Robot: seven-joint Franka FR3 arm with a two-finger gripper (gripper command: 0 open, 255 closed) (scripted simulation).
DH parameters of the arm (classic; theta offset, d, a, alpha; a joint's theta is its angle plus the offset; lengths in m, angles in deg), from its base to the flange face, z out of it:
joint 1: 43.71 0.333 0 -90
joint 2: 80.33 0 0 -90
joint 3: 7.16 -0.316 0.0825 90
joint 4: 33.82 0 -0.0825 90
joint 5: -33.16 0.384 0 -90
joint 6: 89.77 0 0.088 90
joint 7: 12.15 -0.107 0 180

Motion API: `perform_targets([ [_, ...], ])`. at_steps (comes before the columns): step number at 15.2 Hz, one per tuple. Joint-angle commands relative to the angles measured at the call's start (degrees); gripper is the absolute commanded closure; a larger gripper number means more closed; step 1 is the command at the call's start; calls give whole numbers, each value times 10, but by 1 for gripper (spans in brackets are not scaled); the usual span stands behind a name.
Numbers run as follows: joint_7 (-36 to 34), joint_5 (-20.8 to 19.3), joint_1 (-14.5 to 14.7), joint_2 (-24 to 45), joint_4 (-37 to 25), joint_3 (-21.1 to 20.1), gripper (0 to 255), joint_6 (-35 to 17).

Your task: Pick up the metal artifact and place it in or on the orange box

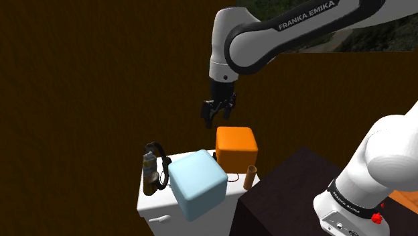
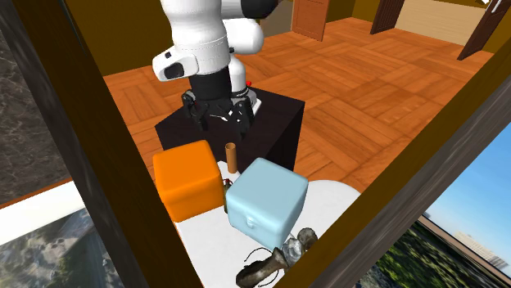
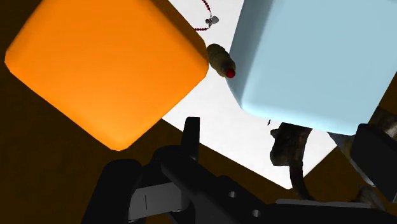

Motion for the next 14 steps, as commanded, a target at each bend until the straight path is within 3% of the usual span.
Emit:
perform_targets([
  [1,-16,-7,6,42,-17,-16,0,-26],
  [8,-78,-57,34,187,-100,-52,0,-83],
  [14,-131,-116,78,314,-196,-58,0,-107],
])
